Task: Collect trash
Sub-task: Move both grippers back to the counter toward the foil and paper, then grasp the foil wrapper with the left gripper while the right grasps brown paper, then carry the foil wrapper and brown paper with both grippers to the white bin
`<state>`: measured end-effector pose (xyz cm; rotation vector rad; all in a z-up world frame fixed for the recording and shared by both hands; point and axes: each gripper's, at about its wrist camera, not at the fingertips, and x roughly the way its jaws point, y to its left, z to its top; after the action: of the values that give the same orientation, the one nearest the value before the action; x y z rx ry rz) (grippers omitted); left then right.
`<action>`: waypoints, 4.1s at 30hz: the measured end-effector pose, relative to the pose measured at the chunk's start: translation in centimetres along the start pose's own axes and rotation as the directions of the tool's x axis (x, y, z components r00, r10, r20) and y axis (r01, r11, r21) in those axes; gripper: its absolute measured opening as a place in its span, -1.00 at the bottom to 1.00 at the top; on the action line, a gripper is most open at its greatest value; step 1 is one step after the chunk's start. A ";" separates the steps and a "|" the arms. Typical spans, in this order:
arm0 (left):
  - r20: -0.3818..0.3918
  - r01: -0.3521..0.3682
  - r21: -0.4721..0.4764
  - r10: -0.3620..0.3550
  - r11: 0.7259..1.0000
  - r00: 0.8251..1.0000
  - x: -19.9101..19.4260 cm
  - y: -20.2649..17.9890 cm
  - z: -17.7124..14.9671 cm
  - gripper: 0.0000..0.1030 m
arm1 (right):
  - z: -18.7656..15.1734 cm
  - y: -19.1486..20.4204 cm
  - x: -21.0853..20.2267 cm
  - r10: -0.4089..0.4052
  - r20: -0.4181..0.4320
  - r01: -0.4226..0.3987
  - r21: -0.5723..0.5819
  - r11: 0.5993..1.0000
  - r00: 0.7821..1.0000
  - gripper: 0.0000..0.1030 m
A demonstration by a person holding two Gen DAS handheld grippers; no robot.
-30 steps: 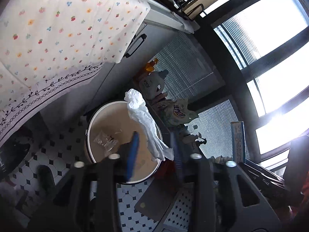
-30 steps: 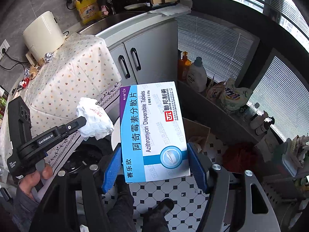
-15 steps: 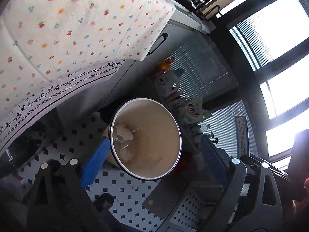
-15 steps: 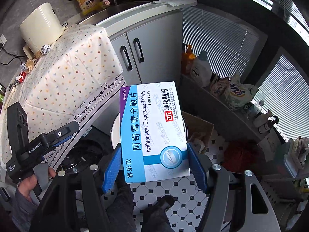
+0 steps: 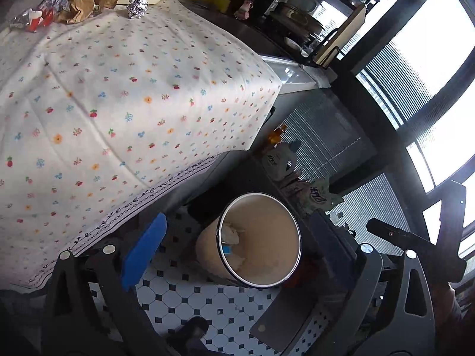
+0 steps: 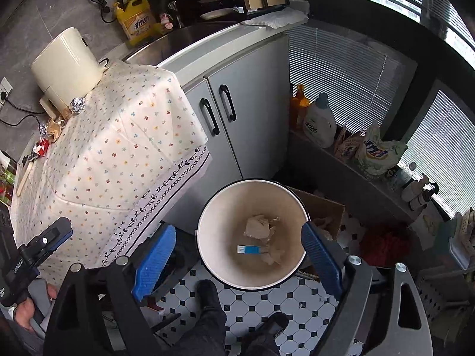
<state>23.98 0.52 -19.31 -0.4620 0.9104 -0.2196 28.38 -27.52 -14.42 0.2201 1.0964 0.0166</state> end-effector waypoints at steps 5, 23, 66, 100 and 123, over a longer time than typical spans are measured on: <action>0.068 -0.039 -0.012 0.040 0.999 0.997 -3.5 1.1 1.6 0.87 | 0.6 3.2 -1.2 0.067 0.023 -0.066 -0.037 0.997 0.997 0.72; 0.248 -0.186 -0.095 0.205 0.978 0.947 -13.5 8.3 5.3 0.88 | 3.2 18.6 -2.4 0.256 0.050 -0.235 -0.256 0.938 0.965 0.84; 0.327 -0.259 -0.169 0.302 0.951 0.896 -14.0 30.0 23.3 0.45 | 11.7 46.5 8.5 0.285 0.070 -0.230 -0.423 0.877 0.956 0.57; 0.205 -0.398 -0.012 0.392 0.917 0.897 -8.3 31.7 27.7 -0.73 | 14.6 49.9 16.4 0.272 -0.018 -0.259 -0.369 0.893 0.962 -0.88; 0.340 -0.295 -0.017 0.283 0.955 0.897 -14.0 20.8 19.3 -0.73 | 8.5 40.5 6.5 0.318 -0.004 -0.297 -0.365 0.882 0.948 -0.89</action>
<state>30.82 29.72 -9.11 -0.3128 0.6232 0.1165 42.71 11.40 -8.92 0.0597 0.9733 0.4932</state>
